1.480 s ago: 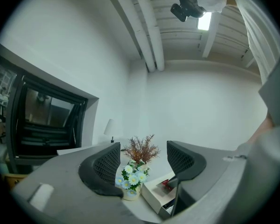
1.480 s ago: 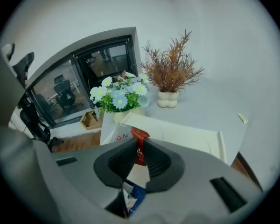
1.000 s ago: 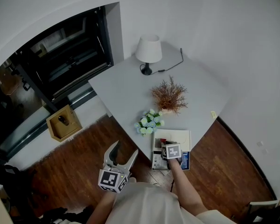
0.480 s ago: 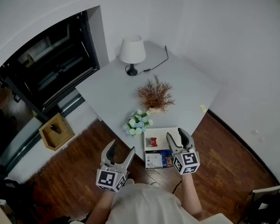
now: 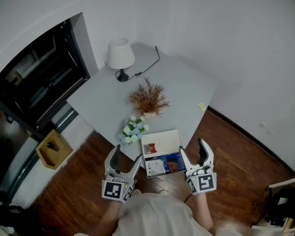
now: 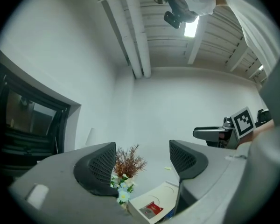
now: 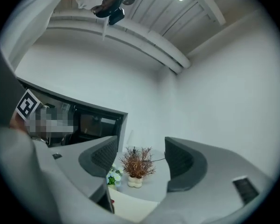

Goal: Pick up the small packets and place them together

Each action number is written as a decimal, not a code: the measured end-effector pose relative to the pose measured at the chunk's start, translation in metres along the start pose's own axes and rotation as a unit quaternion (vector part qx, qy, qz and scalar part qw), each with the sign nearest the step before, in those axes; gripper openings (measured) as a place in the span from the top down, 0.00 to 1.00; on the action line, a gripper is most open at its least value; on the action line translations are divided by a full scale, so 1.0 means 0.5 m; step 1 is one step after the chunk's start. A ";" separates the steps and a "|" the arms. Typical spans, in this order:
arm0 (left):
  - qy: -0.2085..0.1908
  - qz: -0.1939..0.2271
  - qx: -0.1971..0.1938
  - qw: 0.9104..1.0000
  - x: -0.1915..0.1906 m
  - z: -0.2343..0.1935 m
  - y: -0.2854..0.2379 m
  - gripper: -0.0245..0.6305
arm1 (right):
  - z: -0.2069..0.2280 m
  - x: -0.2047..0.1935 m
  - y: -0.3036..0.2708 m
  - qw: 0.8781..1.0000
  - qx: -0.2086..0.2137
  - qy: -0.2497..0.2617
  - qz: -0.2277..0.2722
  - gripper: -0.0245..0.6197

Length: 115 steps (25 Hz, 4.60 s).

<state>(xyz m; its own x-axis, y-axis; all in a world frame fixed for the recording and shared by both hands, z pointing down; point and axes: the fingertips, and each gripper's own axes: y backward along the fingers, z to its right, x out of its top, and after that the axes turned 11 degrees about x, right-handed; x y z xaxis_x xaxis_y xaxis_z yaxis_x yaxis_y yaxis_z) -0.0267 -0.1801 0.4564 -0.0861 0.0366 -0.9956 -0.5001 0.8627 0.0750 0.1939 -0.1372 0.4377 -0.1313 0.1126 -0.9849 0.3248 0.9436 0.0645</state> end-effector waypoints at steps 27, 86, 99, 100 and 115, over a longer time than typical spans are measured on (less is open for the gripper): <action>0.005 -0.040 0.025 0.999 -0.031 -0.022 0.048 0.45 | -0.153 -0.699 0.074 0.713 0.366 0.149 -0.579 0.45; 0.018 -0.056 0.069 0.996 -0.050 -0.053 0.093 0.45 | -0.005 -0.599 -0.148 0.757 0.380 0.178 -0.501 0.22; 0.019 -0.038 0.011 0.999 -0.016 -0.006 0.064 0.45 | 0.032 -0.170 -0.095 0.982 0.140 -0.092 -0.087 0.22; 0.019 -0.033 0.007 0.999 -0.010 -0.003 0.061 0.45 | 0.029 -0.130 -0.074 0.985 0.123 -0.112 -0.046 0.22; 0.007 -0.016 -0.041 0.999 0.010 0.063 0.059 0.45 | -0.061 -0.007 0.049 0.999 0.044 -0.025 0.001 0.32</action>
<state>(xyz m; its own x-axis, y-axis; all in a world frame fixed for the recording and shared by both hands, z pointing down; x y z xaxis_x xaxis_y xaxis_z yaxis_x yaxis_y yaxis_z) -0.0145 -0.1387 0.4516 -0.0810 0.0023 -0.9967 -0.5724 0.8186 0.0485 0.1739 -0.1051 0.4476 -0.0847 0.0974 -0.9916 0.4058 0.9123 0.0550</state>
